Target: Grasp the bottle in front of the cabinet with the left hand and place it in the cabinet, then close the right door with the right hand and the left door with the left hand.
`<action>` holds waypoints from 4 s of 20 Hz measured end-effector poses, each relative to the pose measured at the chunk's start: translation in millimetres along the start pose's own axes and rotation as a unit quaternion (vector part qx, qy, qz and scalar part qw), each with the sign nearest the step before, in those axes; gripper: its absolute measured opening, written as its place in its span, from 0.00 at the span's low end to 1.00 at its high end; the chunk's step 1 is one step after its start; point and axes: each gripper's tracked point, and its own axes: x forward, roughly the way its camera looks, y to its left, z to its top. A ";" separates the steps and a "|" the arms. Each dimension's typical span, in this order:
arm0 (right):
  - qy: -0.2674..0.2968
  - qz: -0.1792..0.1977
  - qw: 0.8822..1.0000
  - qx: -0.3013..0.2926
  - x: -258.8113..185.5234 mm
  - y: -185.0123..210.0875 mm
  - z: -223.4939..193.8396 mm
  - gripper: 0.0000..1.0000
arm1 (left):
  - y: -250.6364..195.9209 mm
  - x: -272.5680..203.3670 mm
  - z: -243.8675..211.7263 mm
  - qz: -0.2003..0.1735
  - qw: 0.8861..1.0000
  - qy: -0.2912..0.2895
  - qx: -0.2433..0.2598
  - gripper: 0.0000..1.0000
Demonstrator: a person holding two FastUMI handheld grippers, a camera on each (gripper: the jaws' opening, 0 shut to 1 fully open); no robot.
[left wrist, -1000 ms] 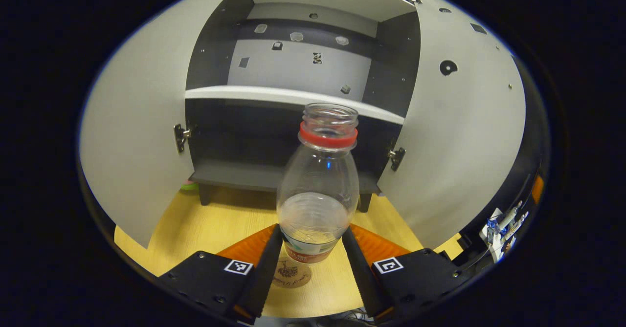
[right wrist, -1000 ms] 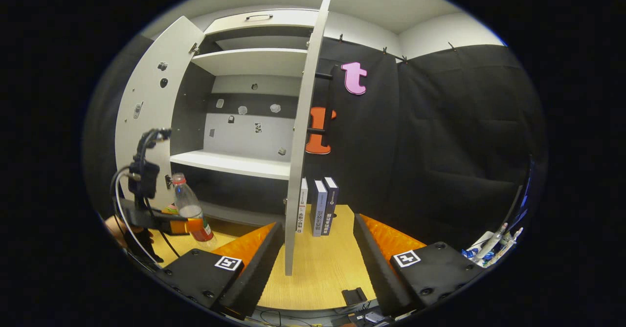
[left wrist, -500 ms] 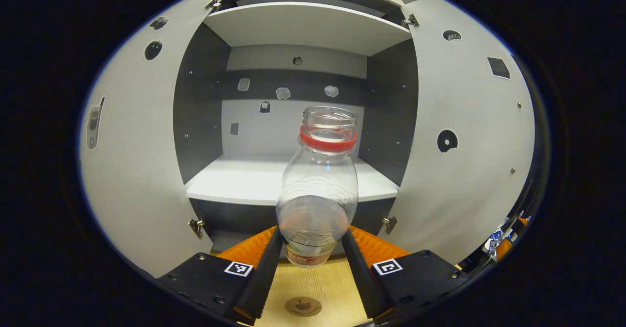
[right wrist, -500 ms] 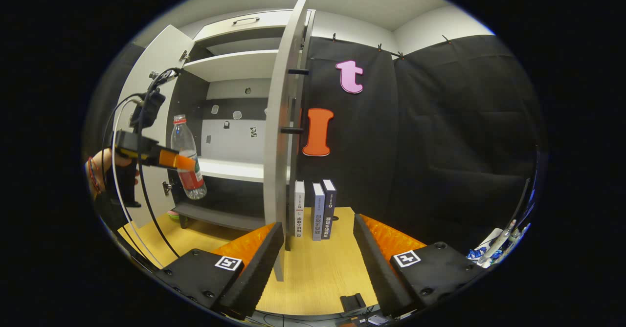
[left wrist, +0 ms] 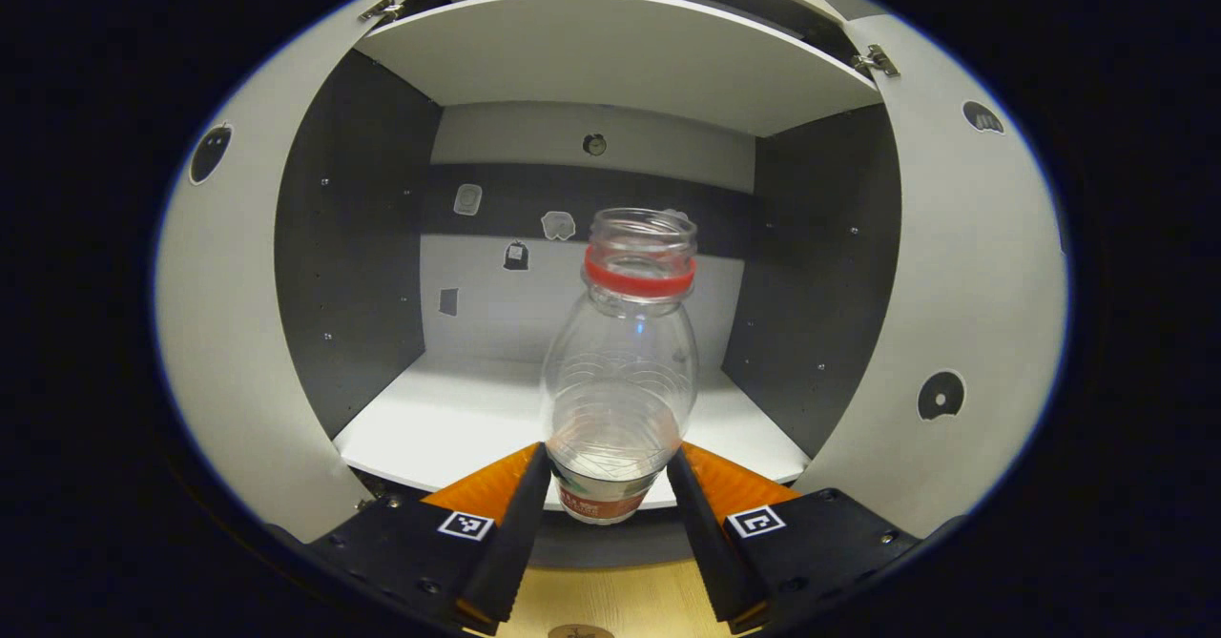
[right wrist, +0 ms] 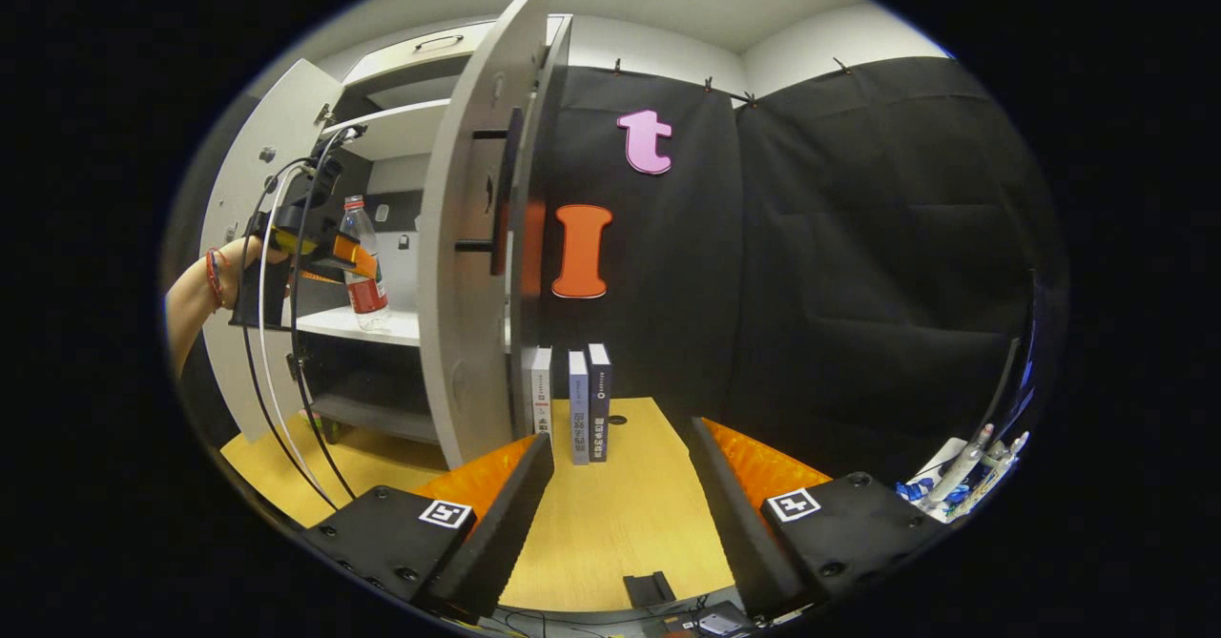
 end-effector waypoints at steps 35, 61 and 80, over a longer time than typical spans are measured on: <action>0.025 0.054 0.998 -0.004 31.5 -2.5 -9.0 0.97 | 19.5 -68.5 2.8 0.045 0.996 -0.044 -0.055 0.95; -0.010 0.004 1.000 -0.017 52.1 81.1 21.9 1.00 | 89.5 -244.6 -50.1 0.018 0.995 -0.086 -0.040 0.95; -0.005 0.024 0.999 -0.026 50.1 108.3 24.3 0.95 | 35.0 -224.0 -44.1 -0.066 0.993 -0.086 -0.056 0.95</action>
